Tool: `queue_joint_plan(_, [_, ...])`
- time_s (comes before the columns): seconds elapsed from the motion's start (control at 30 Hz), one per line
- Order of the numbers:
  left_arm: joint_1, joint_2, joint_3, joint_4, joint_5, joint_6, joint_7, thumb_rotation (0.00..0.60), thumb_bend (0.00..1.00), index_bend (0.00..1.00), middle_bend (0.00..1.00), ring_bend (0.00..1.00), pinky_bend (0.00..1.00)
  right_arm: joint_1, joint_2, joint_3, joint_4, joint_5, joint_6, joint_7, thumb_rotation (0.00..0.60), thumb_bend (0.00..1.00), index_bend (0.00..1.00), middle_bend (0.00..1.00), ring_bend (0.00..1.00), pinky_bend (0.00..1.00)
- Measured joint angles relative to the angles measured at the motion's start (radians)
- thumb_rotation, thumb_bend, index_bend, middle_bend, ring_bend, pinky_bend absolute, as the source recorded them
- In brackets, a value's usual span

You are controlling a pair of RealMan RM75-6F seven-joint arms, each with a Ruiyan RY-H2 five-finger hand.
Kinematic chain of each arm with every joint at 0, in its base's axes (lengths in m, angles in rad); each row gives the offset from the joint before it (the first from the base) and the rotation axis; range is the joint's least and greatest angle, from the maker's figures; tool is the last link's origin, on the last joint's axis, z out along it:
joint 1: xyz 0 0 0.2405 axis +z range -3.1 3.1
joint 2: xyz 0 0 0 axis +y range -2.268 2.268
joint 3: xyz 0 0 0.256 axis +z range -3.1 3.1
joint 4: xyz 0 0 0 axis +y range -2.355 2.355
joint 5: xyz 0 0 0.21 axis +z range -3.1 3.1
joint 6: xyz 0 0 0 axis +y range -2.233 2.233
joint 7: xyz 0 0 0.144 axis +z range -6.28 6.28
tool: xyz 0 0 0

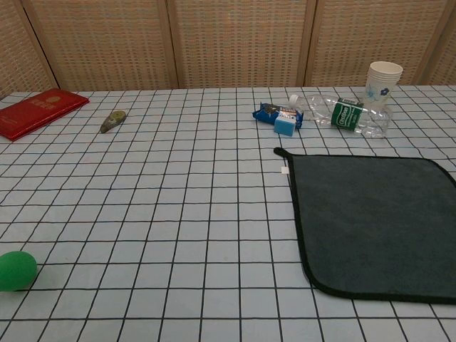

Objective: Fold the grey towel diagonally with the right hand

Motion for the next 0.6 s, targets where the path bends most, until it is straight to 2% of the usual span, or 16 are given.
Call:
queue_joint_plan(0.2, [0.001, 0.003, 0.0, 0.001, 0.0, 0.0, -0.004, 0.6, 0.0, 0.0, 0.0, 0.0, 0.0, -0.001, 0.002, 0.0, -0.005, 0.006, -0.004, -0.003, 0.6, 0.0, 0.02, 0.0, 0.0, 0.0])
queue_joint_plan(0.37, [0.001, 0.006, -0.001, -0.002, -0.001, 0.0, -0.011, 0.6, 0.0, 0.0, 0.0, 0.0, 0.0, -0.001, 0.006, -0.006, -0.005, 0.019, -0.022, -0.002, 0.6, 0.0, 0.12, 0.0, 0.0, 0.0])
queue_joint_plan(0.6, [-0.006, 0.006, -0.008, -0.001, -0.019, -0.016, -0.013, 0.6, 0.0, 0.0, 0.0, 0.0, 0.0, 0.023, -0.024, -0.045, 0.071, 0.026, -0.136, 0.022, 0.6, 0.0, 0.14, 0.0, 0.0, 0.0])
